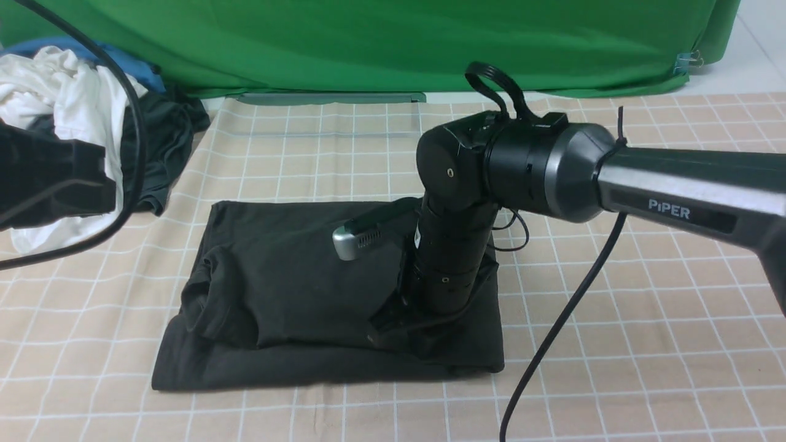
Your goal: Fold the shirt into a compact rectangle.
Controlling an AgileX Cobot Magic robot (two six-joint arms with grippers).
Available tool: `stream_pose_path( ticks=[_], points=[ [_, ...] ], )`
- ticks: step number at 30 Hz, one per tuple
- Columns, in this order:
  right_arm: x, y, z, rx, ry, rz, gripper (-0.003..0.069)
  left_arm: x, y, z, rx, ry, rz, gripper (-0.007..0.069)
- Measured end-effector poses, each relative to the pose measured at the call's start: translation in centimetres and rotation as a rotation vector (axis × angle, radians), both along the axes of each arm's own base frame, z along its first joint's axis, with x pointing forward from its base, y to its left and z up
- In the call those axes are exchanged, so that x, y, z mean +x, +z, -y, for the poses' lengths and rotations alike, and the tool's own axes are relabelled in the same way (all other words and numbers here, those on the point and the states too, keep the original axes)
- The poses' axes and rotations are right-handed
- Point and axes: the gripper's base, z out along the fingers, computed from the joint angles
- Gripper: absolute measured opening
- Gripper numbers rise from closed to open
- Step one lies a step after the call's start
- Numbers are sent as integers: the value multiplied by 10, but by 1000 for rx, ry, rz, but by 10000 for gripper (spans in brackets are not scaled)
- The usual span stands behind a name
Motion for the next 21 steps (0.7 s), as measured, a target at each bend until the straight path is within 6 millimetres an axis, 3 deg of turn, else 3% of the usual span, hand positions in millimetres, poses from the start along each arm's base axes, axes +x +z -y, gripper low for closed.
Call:
stream_pose_path(
  ticks=[5, 9, 10, 12, 15, 18, 21],
  points=[
    [-1, 25, 9, 6, 11, 35, 37, 0, 0, 0, 0, 2, 4, 19],
    [1, 81, 44, -35, 7, 177, 37, 0, 0, 0, 5, 2, 4, 19],
    [1, 81, 44, -35, 7, 177, 37, 0, 0, 0, 5, 2, 4, 19],
    [8, 101, 66, -37, -52, 226, 37, 0, 0, -1, 14, 4, 2, 19],
    [21, 108, 87, -4, -136, 250, 37, 0, -1, -2, 28, 3, -5, 19],
    [37, 100, 93, 75, -207, 243, 69, -1, -1, -2, 33, 2, -9, 19],
    [50, 77, 87, 99, -232, 232, 186, -1, -1, -2, 34, 3, -9, 19]
  ],
)
